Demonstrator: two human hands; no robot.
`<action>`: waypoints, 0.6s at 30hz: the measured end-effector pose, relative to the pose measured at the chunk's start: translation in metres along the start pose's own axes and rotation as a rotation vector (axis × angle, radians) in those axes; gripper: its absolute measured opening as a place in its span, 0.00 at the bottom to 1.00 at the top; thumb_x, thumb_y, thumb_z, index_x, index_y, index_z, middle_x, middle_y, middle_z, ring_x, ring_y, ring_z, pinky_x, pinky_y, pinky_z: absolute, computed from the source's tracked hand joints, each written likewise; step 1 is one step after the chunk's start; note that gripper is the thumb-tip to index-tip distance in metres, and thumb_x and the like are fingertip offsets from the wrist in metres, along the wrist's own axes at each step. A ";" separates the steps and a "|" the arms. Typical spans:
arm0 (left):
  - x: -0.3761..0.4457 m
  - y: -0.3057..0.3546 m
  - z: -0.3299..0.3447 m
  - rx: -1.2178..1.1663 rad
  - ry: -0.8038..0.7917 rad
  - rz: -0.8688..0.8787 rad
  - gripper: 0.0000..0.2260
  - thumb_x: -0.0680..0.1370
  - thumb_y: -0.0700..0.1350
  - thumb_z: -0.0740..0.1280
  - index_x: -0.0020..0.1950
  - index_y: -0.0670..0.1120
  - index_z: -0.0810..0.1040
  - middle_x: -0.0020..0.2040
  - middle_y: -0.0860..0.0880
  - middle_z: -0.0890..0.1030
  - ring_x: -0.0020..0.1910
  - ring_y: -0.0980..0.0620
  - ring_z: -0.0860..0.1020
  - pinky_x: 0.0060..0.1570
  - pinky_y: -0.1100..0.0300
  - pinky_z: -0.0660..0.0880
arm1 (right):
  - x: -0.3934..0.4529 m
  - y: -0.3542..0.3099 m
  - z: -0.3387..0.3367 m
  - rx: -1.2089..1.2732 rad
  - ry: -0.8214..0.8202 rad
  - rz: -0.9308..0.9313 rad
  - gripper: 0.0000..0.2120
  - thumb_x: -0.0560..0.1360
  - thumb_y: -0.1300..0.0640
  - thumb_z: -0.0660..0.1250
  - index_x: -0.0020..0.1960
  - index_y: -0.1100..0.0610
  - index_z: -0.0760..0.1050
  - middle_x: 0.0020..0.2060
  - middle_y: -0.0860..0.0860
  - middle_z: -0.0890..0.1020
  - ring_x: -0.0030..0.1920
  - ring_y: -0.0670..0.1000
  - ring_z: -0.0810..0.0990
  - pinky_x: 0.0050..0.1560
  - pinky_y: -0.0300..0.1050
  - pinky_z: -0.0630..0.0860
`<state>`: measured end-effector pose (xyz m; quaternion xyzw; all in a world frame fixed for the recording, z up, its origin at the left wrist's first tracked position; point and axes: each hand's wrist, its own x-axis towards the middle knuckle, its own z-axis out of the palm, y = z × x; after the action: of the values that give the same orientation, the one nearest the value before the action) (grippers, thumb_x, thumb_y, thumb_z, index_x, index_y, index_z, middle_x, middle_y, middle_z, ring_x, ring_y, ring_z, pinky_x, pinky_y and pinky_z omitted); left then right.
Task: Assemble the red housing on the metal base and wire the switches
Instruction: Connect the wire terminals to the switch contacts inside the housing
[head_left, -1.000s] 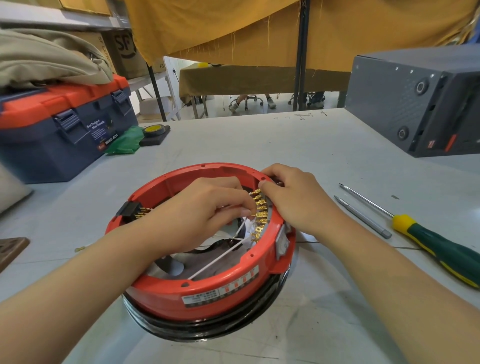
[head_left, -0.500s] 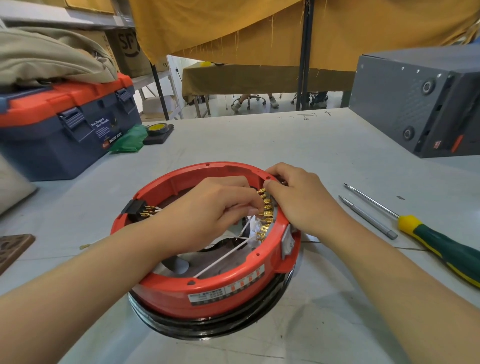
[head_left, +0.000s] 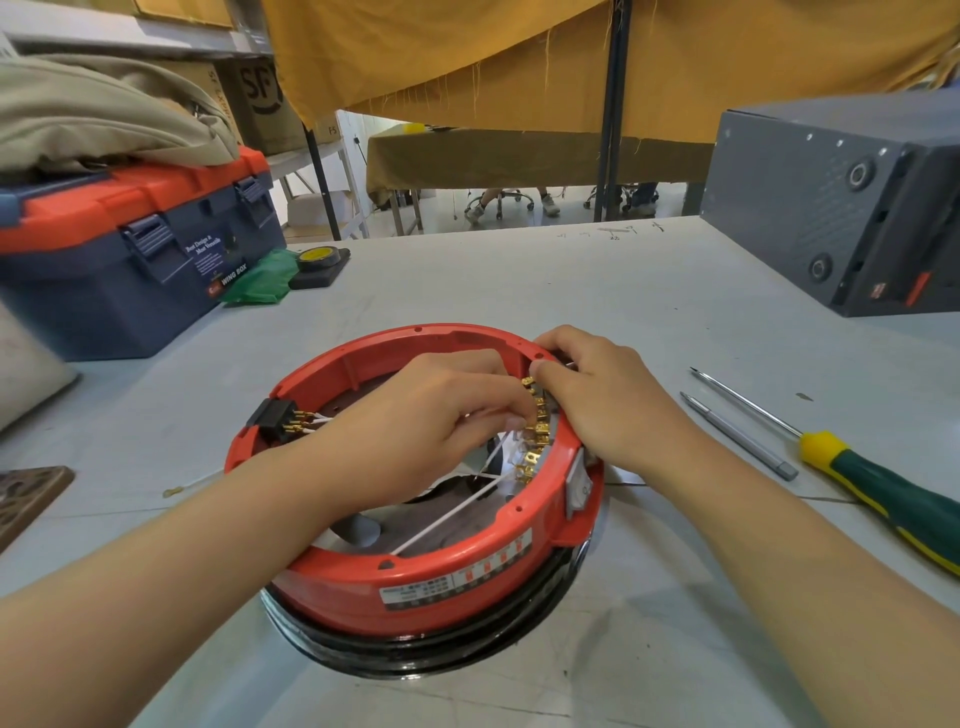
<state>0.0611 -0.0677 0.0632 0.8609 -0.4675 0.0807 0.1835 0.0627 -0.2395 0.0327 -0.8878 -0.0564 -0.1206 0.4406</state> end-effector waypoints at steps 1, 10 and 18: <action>0.000 0.000 0.000 0.000 0.000 -0.003 0.07 0.78 0.42 0.64 0.51 0.45 0.82 0.42 0.50 0.76 0.38 0.57 0.72 0.39 0.69 0.67 | 0.000 0.000 0.000 0.005 -0.003 0.002 0.09 0.78 0.55 0.58 0.53 0.52 0.75 0.38 0.46 0.78 0.36 0.41 0.75 0.30 0.26 0.68; -0.001 0.003 0.000 -0.010 0.012 -0.013 0.05 0.77 0.44 0.67 0.49 0.47 0.82 0.44 0.49 0.77 0.41 0.52 0.76 0.42 0.54 0.73 | 0.000 0.000 -0.001 0.011 -0.002 0.013 0.09 0.78 0.55 0.58 0.54 0.51 0.76 0.41 0.47 0.79 0.38 0.41 0.75 0.31 0.26 0.68; 0.001 0.006 0.002 0.049 0.041 0.040 0.09 0.76 0.46 0.64 0.46 0.45 0.83 0.45 0.50 0.77 0.40 0.50 0.76 0.39 0.50 0.74 | -0.003 -0.004 0.001 0.002 0.014 0.017 0.10 0.78 0.56 0.57 0.52 0.54 0.76 0.42 0.51 0.80 0.42 0.49 0.76 0.39 0.40 0.70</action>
<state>0.0564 -0.0718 0.0634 0.8539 -0.4785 0.1135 0.1704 0.0595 -0.2363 0.0346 -0.8870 -0.0459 -0.1229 0.4427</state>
